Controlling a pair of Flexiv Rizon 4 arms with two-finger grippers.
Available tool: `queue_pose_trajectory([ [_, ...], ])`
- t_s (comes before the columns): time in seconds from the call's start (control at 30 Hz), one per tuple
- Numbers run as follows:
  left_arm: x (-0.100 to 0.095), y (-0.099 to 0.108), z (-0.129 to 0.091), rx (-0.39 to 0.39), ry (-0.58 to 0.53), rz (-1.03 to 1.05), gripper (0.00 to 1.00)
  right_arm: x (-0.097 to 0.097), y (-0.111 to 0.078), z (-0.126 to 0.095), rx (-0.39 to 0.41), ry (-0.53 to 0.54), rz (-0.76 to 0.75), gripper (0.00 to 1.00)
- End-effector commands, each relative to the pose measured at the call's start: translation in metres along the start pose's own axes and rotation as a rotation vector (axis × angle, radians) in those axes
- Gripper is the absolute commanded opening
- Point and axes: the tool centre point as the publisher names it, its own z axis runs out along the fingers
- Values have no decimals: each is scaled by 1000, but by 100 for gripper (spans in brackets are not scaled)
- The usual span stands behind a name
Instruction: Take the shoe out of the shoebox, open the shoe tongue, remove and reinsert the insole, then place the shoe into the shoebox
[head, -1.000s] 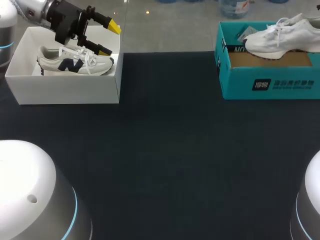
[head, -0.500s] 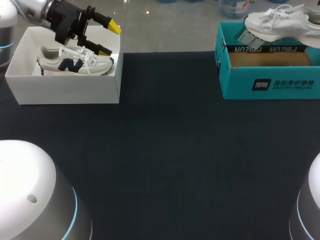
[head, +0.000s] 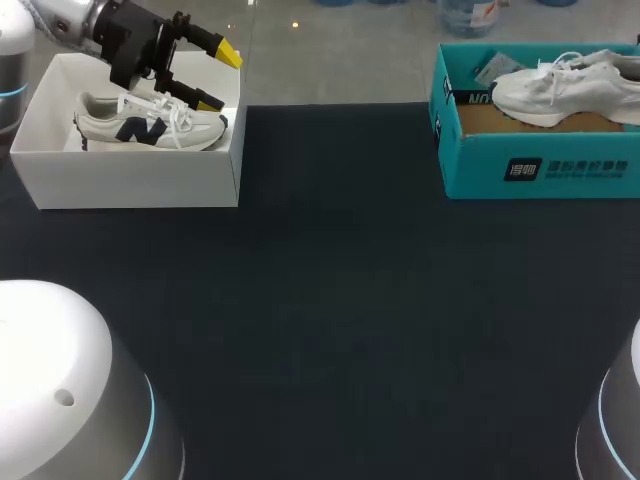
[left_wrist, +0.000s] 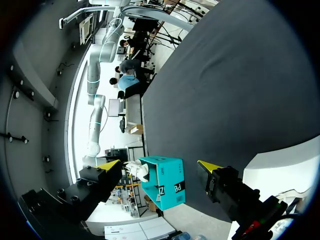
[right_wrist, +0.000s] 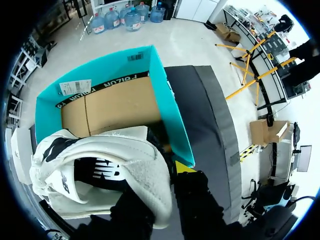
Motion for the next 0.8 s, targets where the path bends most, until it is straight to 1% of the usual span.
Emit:
queue_pose_trajectory([
  [0.03, 0, 0, 0, 0, 4, 1, 100, 5, 4, 16, 20, 7, -38, 0],
  [0.2, 0, 0, 0, 0, 4, 1, 100, 11, 0, 34, 38, -28, -71, 0],
  [0.3, 0, 0, 0, 0, 4, 1, 100, 12, -1, 47, 60, -23, -50, 0],
  [0.33, 0, 0, 0, 0, 4, 1, 100, 12, -1, 50, 65, -51, -67, 0],
  [0.47, 0, 0, 0, 0, 4, 1, 100, 10, 5, 44, 42, -31, -45, 0],
  [0.6, 0, 0, 0, 0, 4, 1, 100, 6, 10, 42, 24, -23, -57, 0],
  [0.8, 0, 0, 0, 0, 4, 1, 100, 8, 15, 56, 20, -35, -68, 0],
])
